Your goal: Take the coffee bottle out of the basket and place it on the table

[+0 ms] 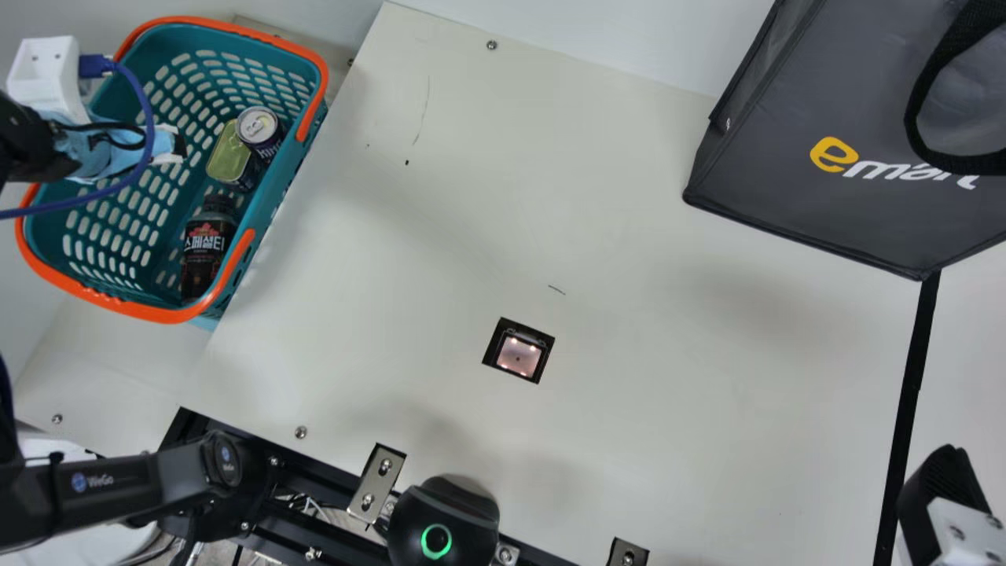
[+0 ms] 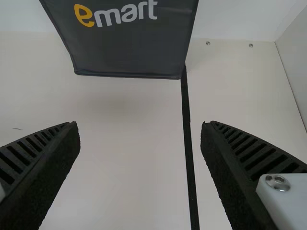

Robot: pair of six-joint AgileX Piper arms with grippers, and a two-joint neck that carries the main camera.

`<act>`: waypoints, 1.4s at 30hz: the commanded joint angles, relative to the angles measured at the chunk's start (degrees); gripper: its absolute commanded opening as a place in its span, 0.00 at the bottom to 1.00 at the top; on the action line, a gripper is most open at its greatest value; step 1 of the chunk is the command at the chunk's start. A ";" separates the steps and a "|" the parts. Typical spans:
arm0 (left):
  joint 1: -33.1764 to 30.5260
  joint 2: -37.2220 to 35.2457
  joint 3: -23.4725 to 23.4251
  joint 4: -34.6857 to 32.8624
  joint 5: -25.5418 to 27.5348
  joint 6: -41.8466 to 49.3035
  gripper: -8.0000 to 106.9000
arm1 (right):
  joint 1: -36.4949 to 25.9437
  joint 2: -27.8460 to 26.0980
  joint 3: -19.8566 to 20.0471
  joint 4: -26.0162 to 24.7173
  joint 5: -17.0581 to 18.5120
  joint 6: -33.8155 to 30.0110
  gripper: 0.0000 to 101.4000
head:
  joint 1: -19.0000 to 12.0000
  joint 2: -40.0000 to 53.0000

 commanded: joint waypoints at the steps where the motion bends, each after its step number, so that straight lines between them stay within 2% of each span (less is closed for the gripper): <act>1: -0.04 0.30 0.48 0.19 -0.41 -0.30 0.85 | 0.00 0.00 0.00 0.00 0.00 0.00 0.90 | -1.48 0.14; 17: -1.00 3.47 5.14 1.36 -6.14 -2.09 0.85 | 0.00 0.00 0.00 0.00 0.05 0.00 0.90 | -1.48 0.14; 42: 0.41 12.84 7.49 -2.49 -15.53 2.18 0.85 | 0.00 0.00 0.00 0.00 0.05 0.00 0.90 | -1.48 0.14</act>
